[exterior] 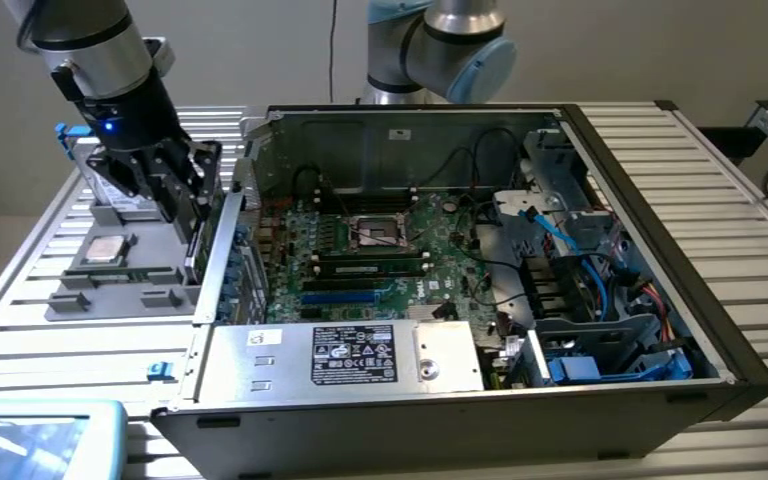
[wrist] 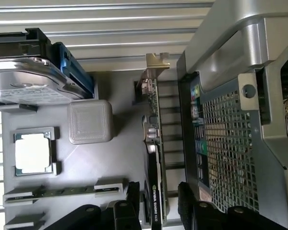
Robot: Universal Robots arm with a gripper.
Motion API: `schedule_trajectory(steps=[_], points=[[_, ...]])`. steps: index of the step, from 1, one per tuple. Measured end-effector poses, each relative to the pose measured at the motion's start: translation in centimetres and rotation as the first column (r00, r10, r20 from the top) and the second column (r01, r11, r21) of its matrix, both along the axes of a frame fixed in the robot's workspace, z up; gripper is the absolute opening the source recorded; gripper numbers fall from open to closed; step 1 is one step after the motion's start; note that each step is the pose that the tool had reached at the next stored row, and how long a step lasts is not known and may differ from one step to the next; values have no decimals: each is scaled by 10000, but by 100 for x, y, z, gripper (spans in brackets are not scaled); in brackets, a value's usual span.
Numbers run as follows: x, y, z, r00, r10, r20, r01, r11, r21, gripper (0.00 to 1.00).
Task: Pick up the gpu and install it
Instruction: 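Pick up the gpu and move the gpu toward the slot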
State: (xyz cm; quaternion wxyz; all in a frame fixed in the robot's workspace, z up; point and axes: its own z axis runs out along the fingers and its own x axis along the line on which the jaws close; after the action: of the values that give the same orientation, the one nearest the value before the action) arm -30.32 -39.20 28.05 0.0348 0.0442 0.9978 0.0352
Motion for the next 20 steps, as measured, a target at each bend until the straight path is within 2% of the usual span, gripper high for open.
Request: schedule_trajectory(steps=[3, 11, 17, 20], points=[[-11, 0, -36, 10000, -76, 47, 76, 10000, 1, 46], [-28, 1, -114, 9995, -218, 227, 218, 9998, 14, 46], [-51, 1, -184, 9993, -227, 304, 225, 9997, 56, 46], [-52, 2, -230, 9993, -233, 305, 229, 9997, 111, 46]])
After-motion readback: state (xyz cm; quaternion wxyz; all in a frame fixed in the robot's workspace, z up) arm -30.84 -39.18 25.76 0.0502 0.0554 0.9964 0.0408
